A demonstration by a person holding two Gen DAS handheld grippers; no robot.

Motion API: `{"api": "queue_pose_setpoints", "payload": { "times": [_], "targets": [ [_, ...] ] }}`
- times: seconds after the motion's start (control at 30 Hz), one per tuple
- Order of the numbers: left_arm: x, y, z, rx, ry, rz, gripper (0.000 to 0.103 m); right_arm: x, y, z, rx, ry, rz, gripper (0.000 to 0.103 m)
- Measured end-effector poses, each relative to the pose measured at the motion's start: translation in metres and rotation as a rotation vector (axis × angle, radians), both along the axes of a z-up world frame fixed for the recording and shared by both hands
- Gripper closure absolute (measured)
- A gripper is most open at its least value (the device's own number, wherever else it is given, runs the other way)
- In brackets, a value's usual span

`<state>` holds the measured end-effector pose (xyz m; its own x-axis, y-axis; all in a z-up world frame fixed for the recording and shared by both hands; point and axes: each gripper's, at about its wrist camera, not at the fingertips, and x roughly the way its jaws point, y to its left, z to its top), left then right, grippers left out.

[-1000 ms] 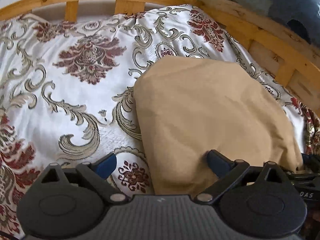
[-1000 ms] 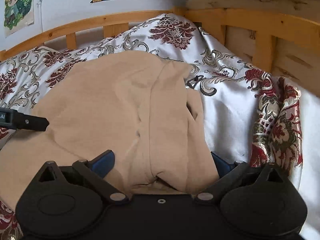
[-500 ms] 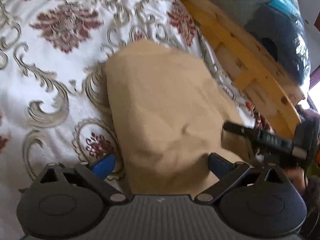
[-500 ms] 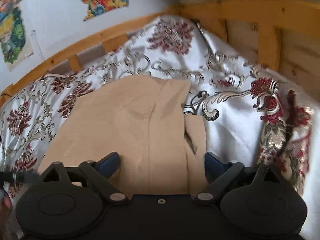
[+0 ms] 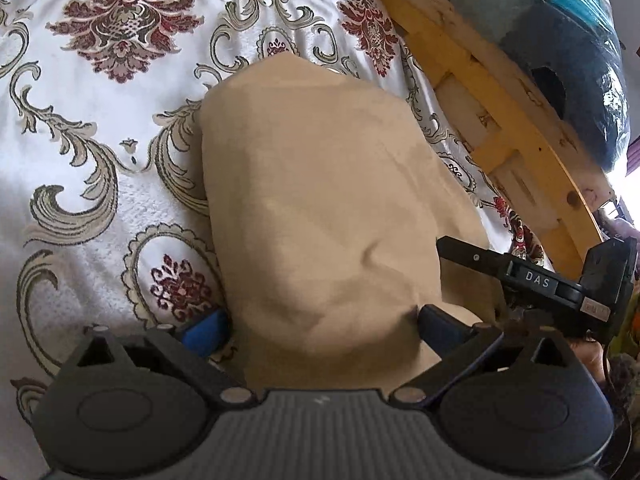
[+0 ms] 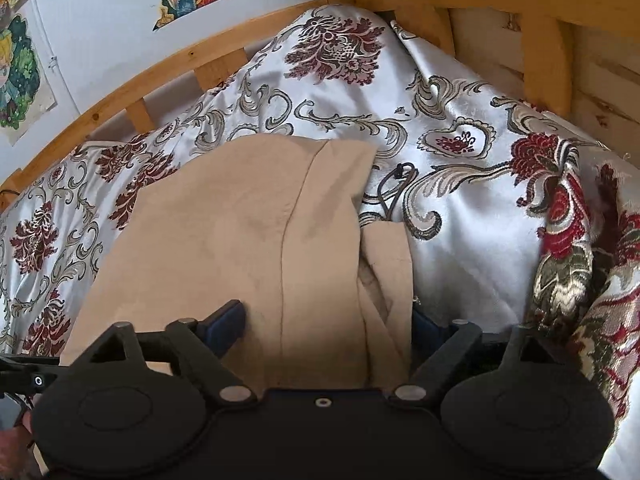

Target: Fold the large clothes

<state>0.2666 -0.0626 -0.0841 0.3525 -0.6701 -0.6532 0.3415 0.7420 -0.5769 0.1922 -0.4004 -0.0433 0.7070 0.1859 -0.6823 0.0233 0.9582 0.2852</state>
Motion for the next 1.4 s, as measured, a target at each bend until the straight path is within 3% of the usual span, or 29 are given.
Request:
{"api": "queue_pose_setpoints", "payload": {
  "times": [0.17,0.2,0.23,0.33,0.4,0.57,0.73,0.9,1.07,1.13,1.23,1.4],
  "targets": [
    [0.002,-0.006,0.002,0.021,0.0,-0.028,0.008,0.0,-0.007,0.0,0.095,0.041,-0.03,0.046],
    [0.003,-0.006,0.003,0.028,0.002,-0.026,0.01,0.0,-0.007,0.001,0.108,0.05,-0.031,0.056],
    [0.003,-0.005,0.004,0.035,0.006,-0.023,0.015,-0.001,-0.008,0.002,0.122,0.054,-0.029,0.068],
    [0.0,-0.005,0.013,0.055,-0.004,-0.011,0.031,-0.005,0.0,0.011,0.125,0.041,-0.013,0.086],
    [0.0,-0.002,0.021,0.056,0.007,0.004,0.036,-0.01,0.013,0.024,0.099,0.005,0.016,0.089],
    [0.009,0.031,0.044,0.003,0.01,0.058,0.04,-0.009,0.036,0.063,0.14,-0.096,0.049,0.091],
    [0.024,0.08,0.075,0.06,-0.053,0.129,0.04,0.021,0.078,0.079,0.191,-0.153,0.119,0.091],
    [0.047,0.13,0.083,0.164,-0.084,0.204,0.04,0.068,0.136,0.066,0.238,-0.154,0.173,0.091],
    [0.066,0.165,0.058,0.229,-0.064,0.249,0.039,0.107,0.19,0.032,0.236,-0.104,0.214,0.091],
    [0.069,0.166,0.046,0.242,-0.049,0.253,0.037,0.112,0.198,0.017,0.185,-0.084,0.225,0.089],
    [0.063,0.159,0.04,0.269,-0.093,0.248,0.031,0.114,0.199,0.0,0.133,-0.068,0.222,0.084],
    [0.049,0.15,0.046,0.314,-0.124,0.296,0.017,0.104,0.189,-0.003,0.111,-0.085,0.221,0.069]
  ]
}}
